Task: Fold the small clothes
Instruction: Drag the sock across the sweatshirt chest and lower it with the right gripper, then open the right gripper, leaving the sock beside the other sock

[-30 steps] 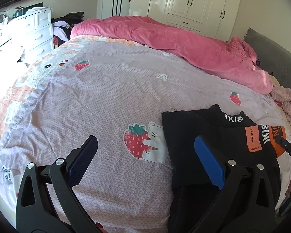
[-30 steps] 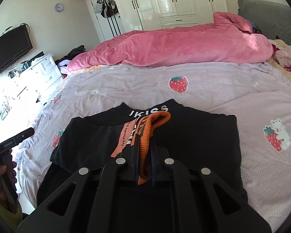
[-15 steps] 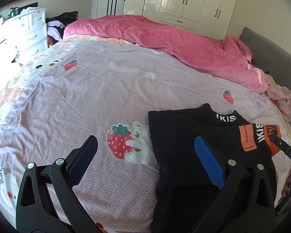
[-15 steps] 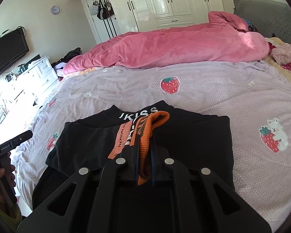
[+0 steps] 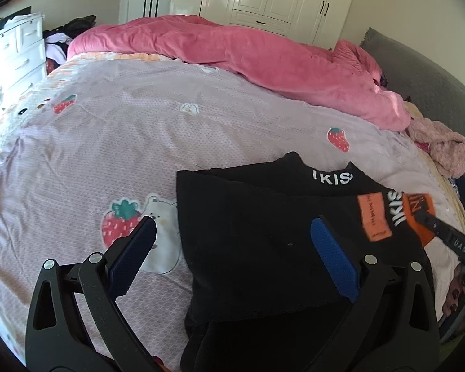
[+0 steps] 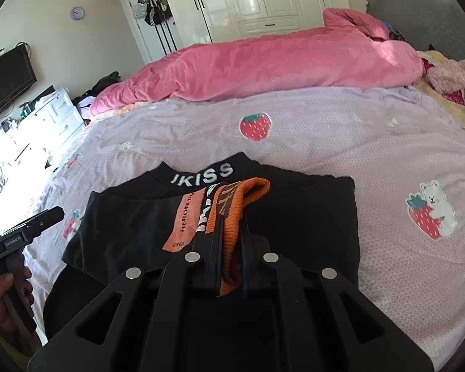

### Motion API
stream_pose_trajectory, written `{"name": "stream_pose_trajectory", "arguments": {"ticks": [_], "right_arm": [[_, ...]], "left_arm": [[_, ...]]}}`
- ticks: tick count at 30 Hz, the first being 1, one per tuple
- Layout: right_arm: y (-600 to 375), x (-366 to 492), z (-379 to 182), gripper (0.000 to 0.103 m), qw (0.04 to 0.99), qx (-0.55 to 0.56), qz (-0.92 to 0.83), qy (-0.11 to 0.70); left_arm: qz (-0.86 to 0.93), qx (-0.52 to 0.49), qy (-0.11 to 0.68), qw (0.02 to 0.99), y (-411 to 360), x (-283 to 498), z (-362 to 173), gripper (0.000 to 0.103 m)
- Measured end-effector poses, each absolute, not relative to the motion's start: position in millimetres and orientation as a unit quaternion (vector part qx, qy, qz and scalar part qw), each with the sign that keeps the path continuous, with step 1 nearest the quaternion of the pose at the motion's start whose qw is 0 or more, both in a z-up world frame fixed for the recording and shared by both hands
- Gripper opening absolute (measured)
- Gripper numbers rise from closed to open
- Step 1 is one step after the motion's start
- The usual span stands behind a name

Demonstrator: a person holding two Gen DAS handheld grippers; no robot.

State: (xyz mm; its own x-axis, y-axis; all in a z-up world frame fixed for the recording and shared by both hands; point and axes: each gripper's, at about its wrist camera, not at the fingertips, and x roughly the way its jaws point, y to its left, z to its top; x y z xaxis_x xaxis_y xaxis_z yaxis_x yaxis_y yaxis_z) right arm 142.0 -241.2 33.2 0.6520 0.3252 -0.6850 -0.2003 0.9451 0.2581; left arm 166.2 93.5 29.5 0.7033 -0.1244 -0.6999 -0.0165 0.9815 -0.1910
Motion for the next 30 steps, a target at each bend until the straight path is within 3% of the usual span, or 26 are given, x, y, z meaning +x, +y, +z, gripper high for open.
{"name": "stream_pose_trajectory", "arguments": {"ticks": [2,5,12,13,14,16,26,30], "right_arm": [[-244.0,141.2,29.3,0.017,0.906,0.082,0.129,0.395],[-246.9,135.3,28.8,0.032,0.914,0.075,0.107,0.384],[-233.0,125.6,27.2,0.035,0.913,0.077,0.133,0.379],[-228.9,125.3,26.3,0.035,0.911,0.074,0.137,0.381],[-224.8,124.4,25.2,0.035,0.910,0.071,0.141,0.382],[-216.1,123.0,22.2,0.035,0.907,0.065,0.153,0.387],[-198.7,122.5,6.5,0.038,0.896,0.041,0.168,0.409],[-207.2,126.2,-7.8,0.042,0.891,0.035,0.136,0.431]], "left_arm": [[-0.027,-0.092,0.386,0.917,91.9,168.5,28.3,0.094],[-0.022,-0.076,0.384,0.920,88.8,169.2,26.9,0.094],[-0.006,-0.082,0.389,0.918,97.8,168.3,25.5,0.094],[-0.009,-0.087,0.385,0.919,99.5,167.3,26.9,0.088],[-0.015,-0.095,0.380,0.920,101.8,166.1,28.6,0.076],[-0.021,-0.099,0.374,0.922,103.3,165.3,31.2,0.065],[-0.088,-0.055,0.408,0.907,66.4,175.5,16.1,0.064],[-0.081,-0.023,0.481,0.872,54.8,187.9,-19.3,0.064]]}}
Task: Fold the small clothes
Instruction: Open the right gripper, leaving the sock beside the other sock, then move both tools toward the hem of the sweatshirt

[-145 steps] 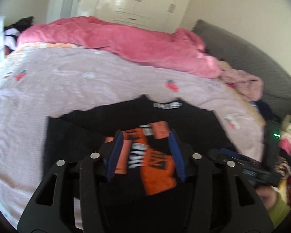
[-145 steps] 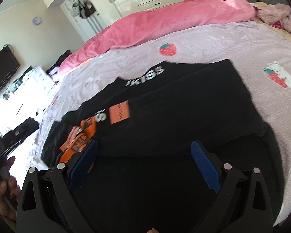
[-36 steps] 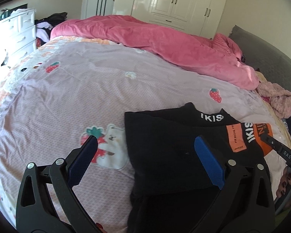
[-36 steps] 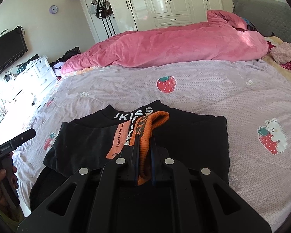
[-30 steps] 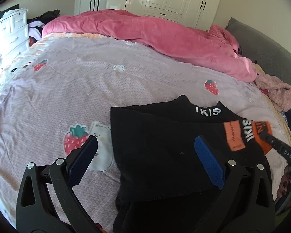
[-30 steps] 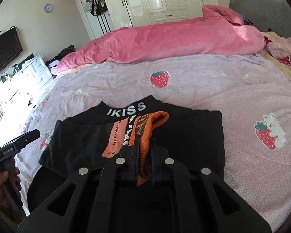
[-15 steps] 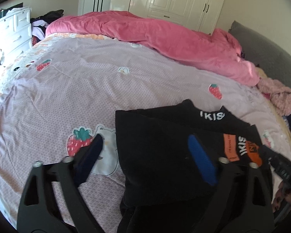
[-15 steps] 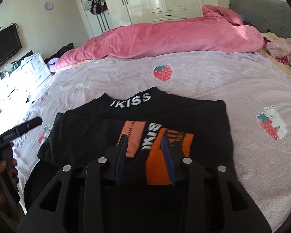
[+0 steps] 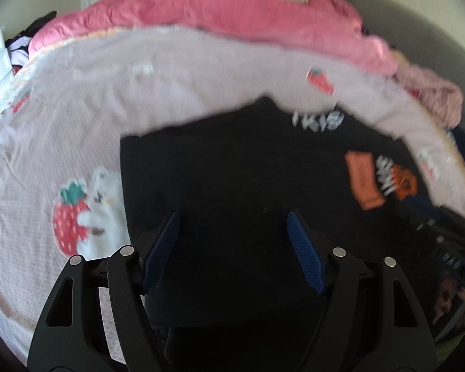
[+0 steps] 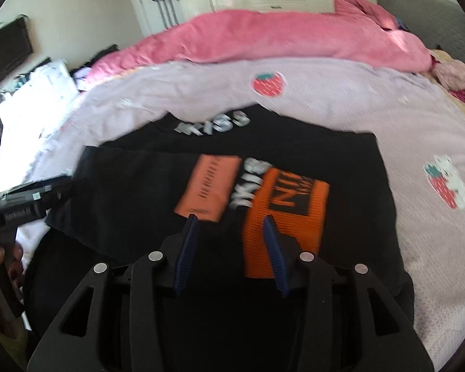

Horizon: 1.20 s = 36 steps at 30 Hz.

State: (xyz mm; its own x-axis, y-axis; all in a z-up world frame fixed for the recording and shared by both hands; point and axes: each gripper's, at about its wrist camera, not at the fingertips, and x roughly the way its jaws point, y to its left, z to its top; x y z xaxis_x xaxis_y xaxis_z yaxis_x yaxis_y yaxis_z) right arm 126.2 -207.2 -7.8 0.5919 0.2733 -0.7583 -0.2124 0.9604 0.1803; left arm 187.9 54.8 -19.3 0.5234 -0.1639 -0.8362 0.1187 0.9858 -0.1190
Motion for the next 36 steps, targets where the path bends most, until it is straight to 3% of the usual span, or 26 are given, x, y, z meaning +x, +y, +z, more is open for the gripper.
{"name": "stream_pose_trajectory", "arguments": {"ticks": [5,12,18,21,26,36], "right_arm": [[-214.5,127.1,-20.0,0.042,0.886,0.051,0.137,0.440],[-213.2,123.1,-10.0,0.053,0.890,0.061,0.139,0.430],[-216.0,114.6,0.4,0.062,0.895,0.068,0.136,0.420],[-216.2,110.9,5.2,0.066,0.897,0.069,0.135,0.415],[-215.5,104.2,12.1,0.078,0.902,0.065,0.129,0.407],[-214.1,95.7,17.7,0.079,0.903,0.065,0.125,0.405]], "left_arm": [[-0.081,-0.024,0.485,0.870,56.8,188.2,-23.4,0.065],[-0.086,-0.044,0.473,0.876,66.3,182.0,-14.5,0.067],[-0.069,-0.046,0.457,0.886,74.0,177.6,-3.0,0.080],[-0.057,-0.042,0.452,0.889,79.9,175.1,0.6,0.093],[-0.044,-0.039,0.452,0.890,86.7,171.9,3.6,0.094],[-0.014,-0.034,0.451,0.892,99.1,168.5,7.4,0.094]]}}
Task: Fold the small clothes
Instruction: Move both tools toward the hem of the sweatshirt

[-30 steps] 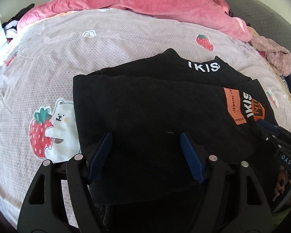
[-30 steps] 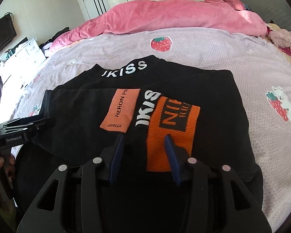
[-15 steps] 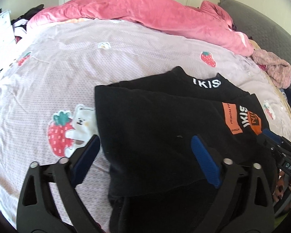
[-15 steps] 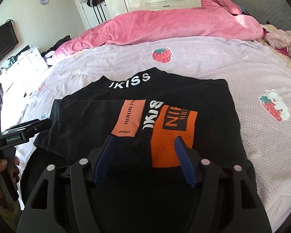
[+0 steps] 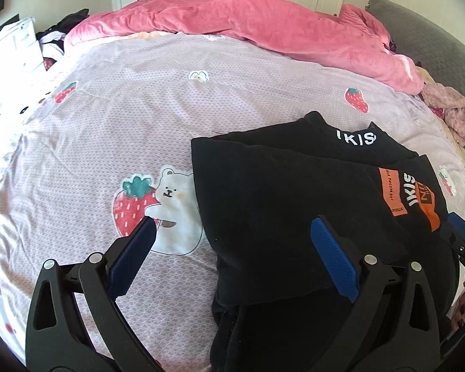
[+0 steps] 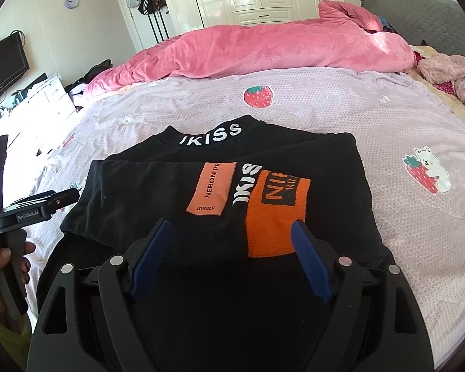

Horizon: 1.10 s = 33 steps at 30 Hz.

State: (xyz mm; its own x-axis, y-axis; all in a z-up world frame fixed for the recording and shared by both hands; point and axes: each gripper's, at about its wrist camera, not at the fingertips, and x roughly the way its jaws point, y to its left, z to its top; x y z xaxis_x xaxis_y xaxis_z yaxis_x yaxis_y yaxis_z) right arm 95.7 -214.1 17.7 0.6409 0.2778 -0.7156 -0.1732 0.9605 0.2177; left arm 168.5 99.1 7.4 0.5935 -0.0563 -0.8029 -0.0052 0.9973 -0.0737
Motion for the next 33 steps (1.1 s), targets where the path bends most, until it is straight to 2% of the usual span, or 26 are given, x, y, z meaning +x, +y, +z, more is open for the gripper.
{"name": "stream_pose_trajectory", "arguments": {"ticks": [33], "right_arm": [[-239.9,39.2,70.8,0.079,0.920,0.074,0.123,0.366]], "left_arm": [[0.019,-0.025,0.358,0.933,106.6,96.3,74.9,0.094]]}}
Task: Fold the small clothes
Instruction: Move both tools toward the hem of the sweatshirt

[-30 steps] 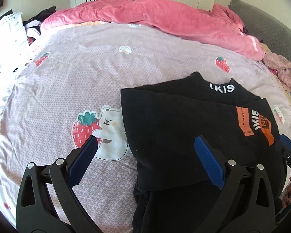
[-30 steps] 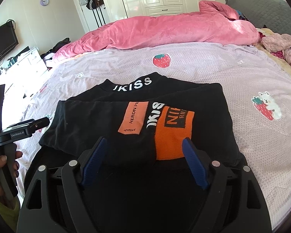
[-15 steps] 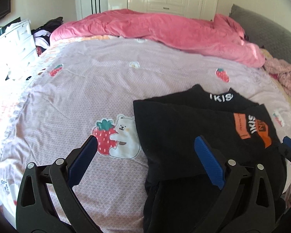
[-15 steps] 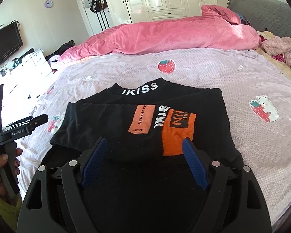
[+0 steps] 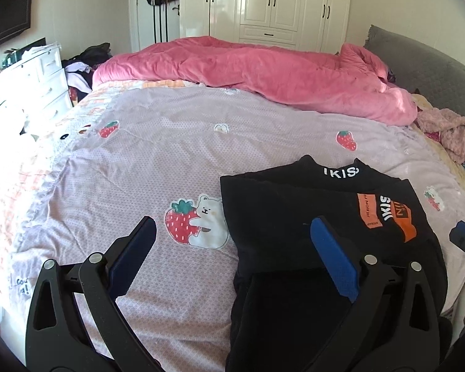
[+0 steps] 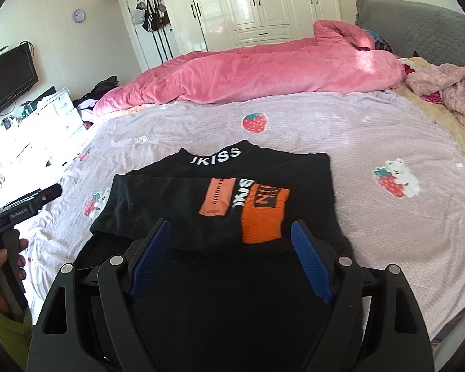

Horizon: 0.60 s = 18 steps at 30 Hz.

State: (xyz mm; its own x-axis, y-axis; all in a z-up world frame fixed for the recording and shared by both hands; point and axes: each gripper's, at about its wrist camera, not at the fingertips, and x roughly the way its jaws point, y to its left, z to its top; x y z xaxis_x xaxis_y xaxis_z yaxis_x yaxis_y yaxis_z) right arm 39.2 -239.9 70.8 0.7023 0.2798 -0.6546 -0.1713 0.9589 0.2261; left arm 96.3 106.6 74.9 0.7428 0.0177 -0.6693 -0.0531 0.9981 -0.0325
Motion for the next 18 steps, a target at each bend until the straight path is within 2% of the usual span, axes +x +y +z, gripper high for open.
{"name": "stream_pose_trajectory", "arguments": {"ticks": [18], "right_arm": [[-280.7,7.6,65.1,0.079,0.920,0.089,0.100,0.370]], "left_arm": [[0.039,-0.014,0.388,0.921,116.3,44.2,48.0,0.094]]}}
